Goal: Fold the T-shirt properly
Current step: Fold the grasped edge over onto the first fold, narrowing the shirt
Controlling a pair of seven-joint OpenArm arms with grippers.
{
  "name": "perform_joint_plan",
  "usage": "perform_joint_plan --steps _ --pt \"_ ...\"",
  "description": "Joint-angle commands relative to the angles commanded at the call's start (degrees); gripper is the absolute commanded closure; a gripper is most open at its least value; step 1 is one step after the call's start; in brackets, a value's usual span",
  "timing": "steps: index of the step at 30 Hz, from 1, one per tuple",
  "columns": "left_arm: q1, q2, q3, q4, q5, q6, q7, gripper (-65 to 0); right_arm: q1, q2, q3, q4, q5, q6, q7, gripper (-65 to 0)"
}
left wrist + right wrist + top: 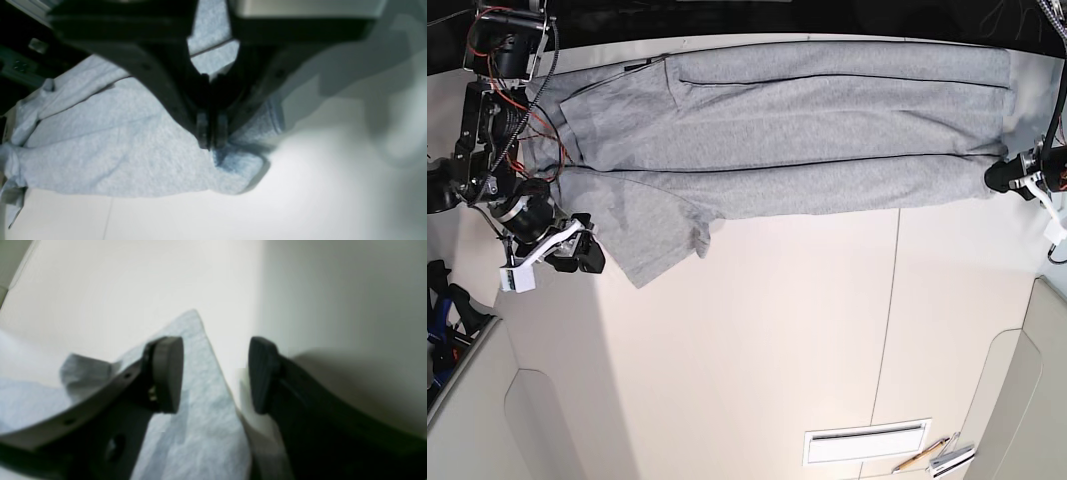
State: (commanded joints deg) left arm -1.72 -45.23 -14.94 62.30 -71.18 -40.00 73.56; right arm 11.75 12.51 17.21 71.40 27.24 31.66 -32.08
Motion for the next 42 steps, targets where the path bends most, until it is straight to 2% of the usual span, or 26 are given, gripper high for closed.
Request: perform_joint_plan --steps 2,5,8,10,15,16,17,20,21,24,26,28,30,36,42 --pt "0.00 0.00 0.00 0.00 -0.02 0.00 0.00 0.0 2.32 -0.20 -1.27 -5.51 -1.57 0.02 2.14 -31.2" --pt "0.00 0.02 0.00 0.00 -0.22 0.00 -0.02 0.0 3.96 -0.28 -3.85 -11.06 -1.55 0.07 2.82 -31.2" --pt "-0.04 0.15 0.00 0.00 -0.31 0.00 -0.07 0.0 3.85 -0.83 -6.75 -12.70 -1.55 0.26 2.86 -31.2" --pt "-0.02 0.39 0.00 0.00 -0.46 0.00 -0.04 0.0 3.78 -1.44 -8.96 -12.68 -1.53 0.98 2.69 -31.2" --pt "0.00 0.46 0.00 0.00 -0.42 0.00 -0.02 0.0 3.78 -2.95 -13.18 -12.68 -1.55 1.11 2.45 -30.9" --pt "0.00 0.46 0.00 0.00 -0.42 0.00 -0.02 0.0 3.78 -3.28 -13.29 -12.68 -1.55 1.11 2.40 -29.3" --pt "-0.02 0.46 0.00 0.00 -0.44 0.00 -0.02 0.0 3.78 -3.56 -13.27 -12.68 -1.55 1.09 2.40 -24.8" --pt "-0.02 0.46 0.00 0.00 -0.48 0.00 -0.02 0.0 3.80 -4.02 -13.27 -12.66 -1.53 1.11 2.51 -1.9" --pt "-0.02 0.46 0.00 0.00 -0.55 0.00 -0.02 0.0 3.80 -3.98 -13.27 -12.63 -1.53 1.11 2.51 0.0" --pt "-0.04 0.44 0.00 0.00 -2.01 0.00 0.02 0.0 3.78 -3.98 -12.39 -11.93 -1.09 1.14 0.92 0.0" --pt "-0.02 0.28 -0.02 0.00 -4.55 0.00 1.84 0.0 3.56 -3.98 -10.78 -9.40 1.42 1.14 -3.23 0.0" --pt "0.00 0.13 -0.04 0.00 -9.18 0.00 6.44 0.0 1.77 -3.98 -8.20 -4.33 4.76 1.20 -7.08 0.0" --pt "0.00 0.09 -0.04 0.00 -13.60 0.00 6.44 0.0 -1.53 -3.96 -5.66 2.62 6.97 1.38 -8.66 0.0" --pt "0.02 -2.19 -0.04 0.00 -13.82 0.00 6.44 0.0 -12.63 -2.27 -3.56 20.70 11.41 1.66 -11.69 0.0" --pt "1.86 -4.48 -0.04 0.02 -13.82 0.00 6.44 0.0 -22.56 -0.26 -1.84 31.02 13.68 1.79 -11.85 0.0"
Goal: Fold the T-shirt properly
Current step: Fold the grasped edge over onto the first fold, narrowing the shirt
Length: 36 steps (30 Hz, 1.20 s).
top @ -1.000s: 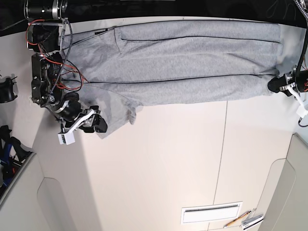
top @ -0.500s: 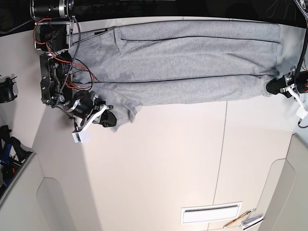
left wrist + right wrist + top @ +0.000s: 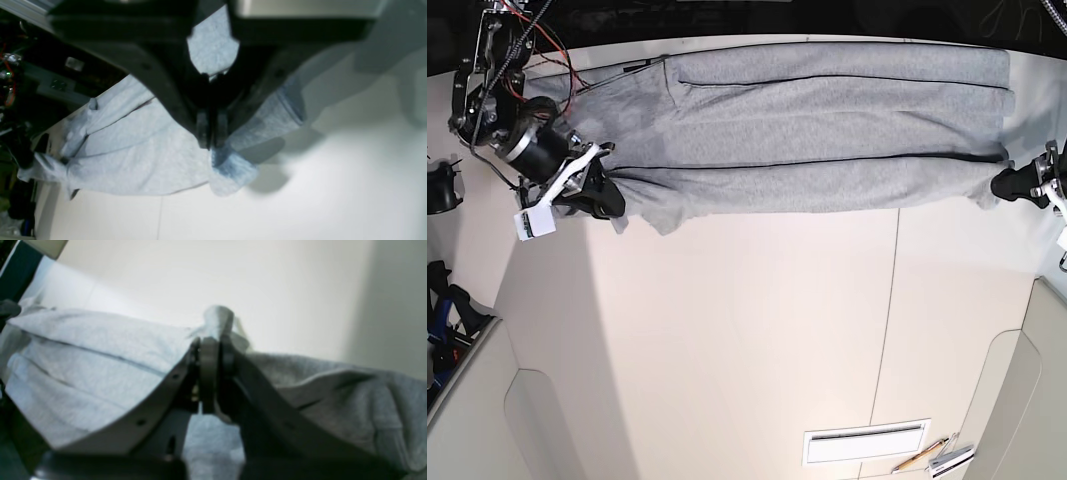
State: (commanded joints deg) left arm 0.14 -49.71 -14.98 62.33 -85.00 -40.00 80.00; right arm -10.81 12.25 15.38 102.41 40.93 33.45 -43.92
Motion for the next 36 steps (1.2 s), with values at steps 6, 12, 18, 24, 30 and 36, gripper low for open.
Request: perform_joint_plan --steps 6,12,18,24,30,36 --pt "4.87 -1.62 -0.04 0.00 0.00 0.00 0.00 0.0 -7.21 0.15 0.52 6.64 0.09 -0.02 -0.90 0.0" --pt "6.27 -1.75 -0.04 -0.02 0.00 0.00 0.00 0.0 -11.02 0.13 0.52 7.78 0.00 -0.02 -1.16 0.0" --pt "6.27 -1.73 -0.04 -0.02 0.00 0.00 0.00 -8.9 -12.74 0.13 0.52 7.78 -3.04 -0.11 -2.43 -1.1" --pt "6.27 -1.75 -0.09 -0.02 0.00 0.00 0.00 -29.5 -12.83 0.11 0.52 7.78 -4.66 -0.24 -2.38 -30.6" --pt "6.64 -1.73 -6.67 -0.02 0.00 0.00 0.00 -29.5 -12.70 0.11 0.52 8.15 -2.49 -0.24 -2.40 -30.6" --pt "11.80 -1.51 -18.73 -0.02 0.00 0.00 0.00 -34.8 -12.55 0.07 0.52 12.81 -2.32 -0.26 -2.36 -30.3"
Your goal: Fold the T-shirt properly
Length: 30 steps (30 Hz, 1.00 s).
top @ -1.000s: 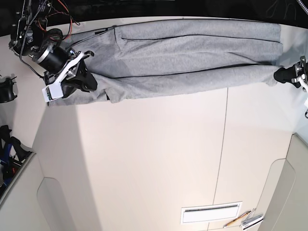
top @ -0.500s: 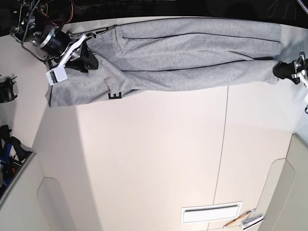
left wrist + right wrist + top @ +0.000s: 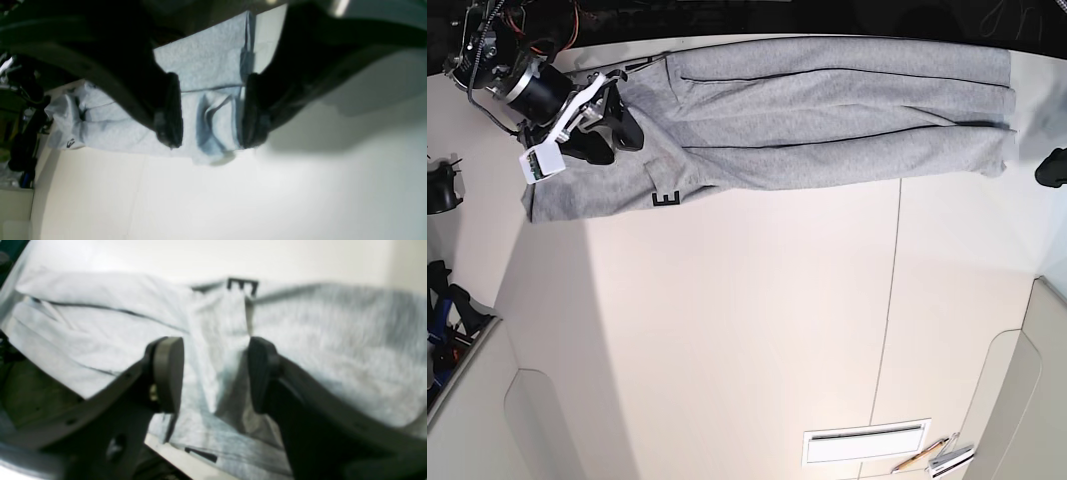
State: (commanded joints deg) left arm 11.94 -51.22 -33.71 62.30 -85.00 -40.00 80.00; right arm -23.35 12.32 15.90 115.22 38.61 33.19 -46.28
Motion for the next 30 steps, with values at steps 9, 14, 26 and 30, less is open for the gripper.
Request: perform_joint_plan --steps 9,14,26,30 --pt "3.98 6.16 -2.58 0.66 0.00 0.00 0.00 -38.6 2.89 -1.07 -0.02 0.87 -5.20 -0.44 4.24 0.0" --pt "1.29 6.27 -5.99 10.75 0.00 0.00 0.00 -33.9 2.84 -1.07 -0.02 -2.12 -5.18 -0.44 4.24 0.0" --pt "1.29 13.77 2.84 16.63 3.46 0.00 -4.56 -22.6 2.86 -1.07 -0.02 -3.82 -4.57 -0.44 4.46 0.0" --pt "1.68 14.56 2.95 16.26 12.88 0.00 -9.94 -22.6 2.82 -1.07 -0.02 -3.82 -4.98 -0.44 3.78 0.0"
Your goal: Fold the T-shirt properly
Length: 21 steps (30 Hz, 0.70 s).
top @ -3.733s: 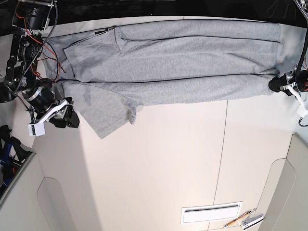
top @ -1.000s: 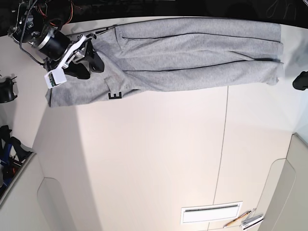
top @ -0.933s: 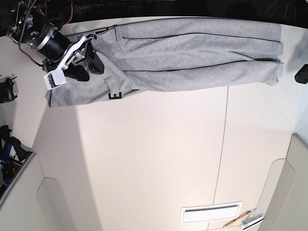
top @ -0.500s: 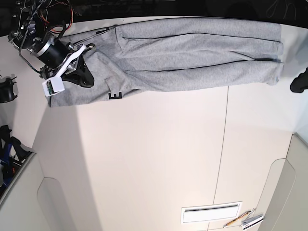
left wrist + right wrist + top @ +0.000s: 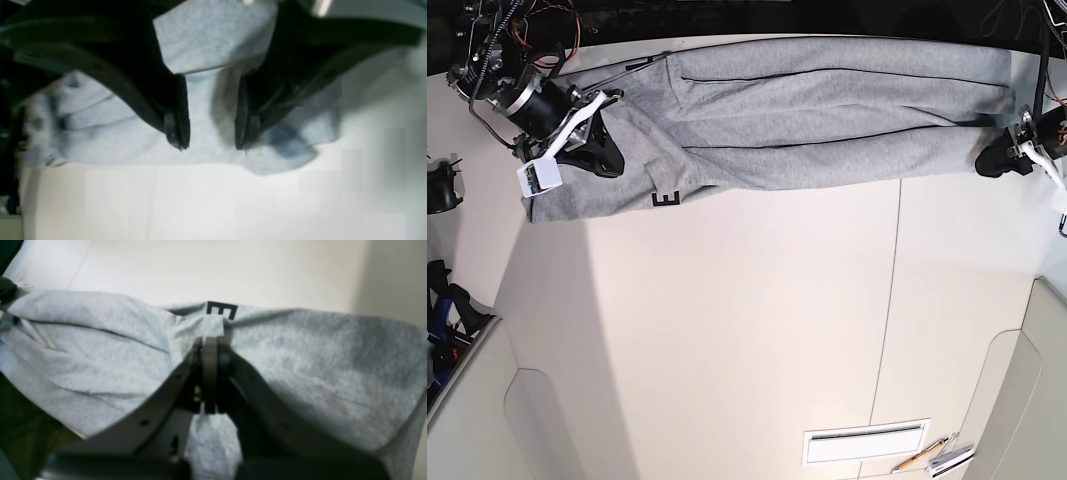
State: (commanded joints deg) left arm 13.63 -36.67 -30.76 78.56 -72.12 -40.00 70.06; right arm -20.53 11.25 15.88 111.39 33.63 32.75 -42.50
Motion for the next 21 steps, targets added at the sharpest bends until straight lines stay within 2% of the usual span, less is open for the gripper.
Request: perform_joint_plan --steps 9,12,18,19,21 --pt "5.29 0.63 0.00 -0.15 1.29 0.00 -0.11 -22.8 -0.13 0.00 0.00 -0.13 -0.17 0.00 0.04 0.0" --pt "5.25 0.44 -0.72 -0.15 -0.24 0.00 -0.44 -24.2 -0.15 0.00 0.00 -0.13 -0.17 0.00 0.02 0.0" --pt "6.43 -0.52 -14.40 0.04 -8.04 0.00 4.39 -24.6 -0.17 0.02 0.00 -0.13 -0.22 0.00 -1.07 0.0" --pt "7.52 -1.05 -15.39 0.04 -8.70 0.00 4.59 -27.2 -0.15 0.00 0.00 -0.13 -0.20 0.00 -1.05 0.0" --pt "10.21 -1.25 -15.76 0.04 -8.63 0.00 4.55 -36.6 -0.11 0.00 0.00 -0.13 0.26 0.00 -0.98 0.0"
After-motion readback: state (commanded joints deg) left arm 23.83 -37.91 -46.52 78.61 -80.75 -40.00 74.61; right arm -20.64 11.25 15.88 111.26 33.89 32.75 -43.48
